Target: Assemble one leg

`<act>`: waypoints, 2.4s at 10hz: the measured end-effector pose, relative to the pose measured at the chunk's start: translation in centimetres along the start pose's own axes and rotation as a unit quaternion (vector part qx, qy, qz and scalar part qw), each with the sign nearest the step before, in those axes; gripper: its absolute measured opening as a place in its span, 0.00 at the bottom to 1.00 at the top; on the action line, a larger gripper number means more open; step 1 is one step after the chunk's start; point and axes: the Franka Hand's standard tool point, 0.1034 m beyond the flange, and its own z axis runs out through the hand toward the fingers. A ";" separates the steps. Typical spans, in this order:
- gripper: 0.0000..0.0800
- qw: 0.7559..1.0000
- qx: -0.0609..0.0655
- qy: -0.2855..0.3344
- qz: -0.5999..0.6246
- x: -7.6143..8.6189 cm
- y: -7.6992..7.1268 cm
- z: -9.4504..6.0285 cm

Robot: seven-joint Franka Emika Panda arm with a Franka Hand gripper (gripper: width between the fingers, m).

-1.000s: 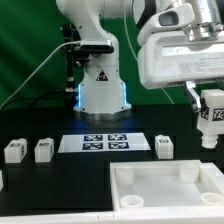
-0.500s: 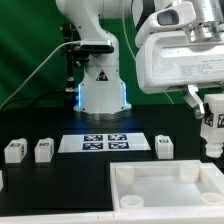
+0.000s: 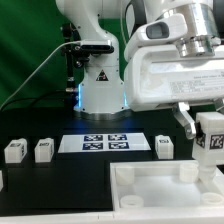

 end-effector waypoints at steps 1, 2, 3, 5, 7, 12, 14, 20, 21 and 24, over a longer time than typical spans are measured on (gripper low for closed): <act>0.37 1.000 0.003 -0.005 -0.001 -0.6 -0.6 0.5; 0.37 1.000 0.005 -0.011 -0.003 -1.1 -0.9 1.3; 0.37 1.000 0.005 -0.012 -0.002 -1.2 -0.8 1.9; 0.37 1.000 0.006 -0.005 -0.005 -1.3 -1.3 2.3; 0.37 1.000 0.004 0.013 -0.006 -1.1 -1.4 2.5; 0.37 1.000 0.004 -0.011 -0.016 -1.1 -0.4 1.5; 0.37 0.999 0.007 -0.026 -0.023 -1.9 -0.6 1.6; 0.37 0.999 0.011 -0.017 -0.036 -2.3 -2.1 2.2; 0.37 0.999 0.010 -0.011 -0.036 -2.3 -2.0 2.3; 0.37 0.999 0.004 0.013 -0.034 -3.0 -1.6 3.5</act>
Offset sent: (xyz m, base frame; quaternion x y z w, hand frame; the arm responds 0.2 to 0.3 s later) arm 0.0087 0.0034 -0.0142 -0.0050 0.0058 0.0055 1.0000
